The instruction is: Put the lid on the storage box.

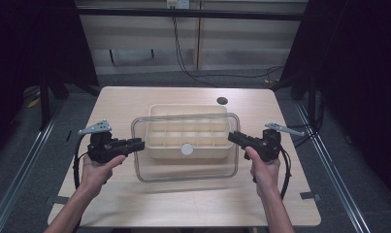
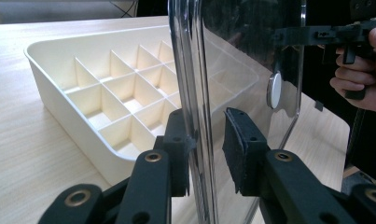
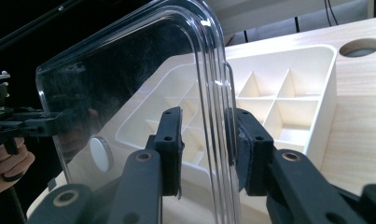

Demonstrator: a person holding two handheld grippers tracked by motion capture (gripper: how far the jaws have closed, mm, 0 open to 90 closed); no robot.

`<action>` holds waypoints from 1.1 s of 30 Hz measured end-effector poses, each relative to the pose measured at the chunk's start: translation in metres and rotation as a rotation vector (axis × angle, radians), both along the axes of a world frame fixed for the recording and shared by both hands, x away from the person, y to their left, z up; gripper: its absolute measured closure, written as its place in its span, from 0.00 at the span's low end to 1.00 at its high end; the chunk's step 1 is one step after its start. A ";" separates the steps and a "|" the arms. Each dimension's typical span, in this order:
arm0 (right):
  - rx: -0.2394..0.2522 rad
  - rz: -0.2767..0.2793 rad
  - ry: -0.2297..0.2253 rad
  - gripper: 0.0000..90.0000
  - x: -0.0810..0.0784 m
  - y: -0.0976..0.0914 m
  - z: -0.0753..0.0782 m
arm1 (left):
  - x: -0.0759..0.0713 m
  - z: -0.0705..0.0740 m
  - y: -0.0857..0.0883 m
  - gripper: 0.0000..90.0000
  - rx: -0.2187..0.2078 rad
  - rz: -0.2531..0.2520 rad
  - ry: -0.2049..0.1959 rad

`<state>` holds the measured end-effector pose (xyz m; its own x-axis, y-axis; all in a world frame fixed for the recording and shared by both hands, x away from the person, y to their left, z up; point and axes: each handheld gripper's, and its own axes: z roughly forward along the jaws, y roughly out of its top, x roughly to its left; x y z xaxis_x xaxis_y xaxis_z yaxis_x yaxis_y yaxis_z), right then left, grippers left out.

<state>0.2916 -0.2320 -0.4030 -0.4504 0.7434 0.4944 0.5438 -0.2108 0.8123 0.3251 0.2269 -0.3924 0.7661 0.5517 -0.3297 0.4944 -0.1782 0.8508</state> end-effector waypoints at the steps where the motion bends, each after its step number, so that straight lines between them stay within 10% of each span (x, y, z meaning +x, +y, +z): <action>1: 0.006 0.000 -0.003 0.74 0.002 0.000 0.002 | 0.001 0.003 0.000 0.79 -0.008 0.001 -0.005; 33: 0.033 -0.032 -0.007 0.74 0.042 -0.001 0.021 | 0.041 0.027 -0.007 0.78 -0.010 0.067 -0.037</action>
<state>0.3340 -0.2332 -0.3819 -0.4302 0.7407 0.5160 0.5309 -0.2548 0.8082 0.3663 0.2203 -0.3655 0.7395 0.5986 -0.3078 0.4734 -0.1374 0.8701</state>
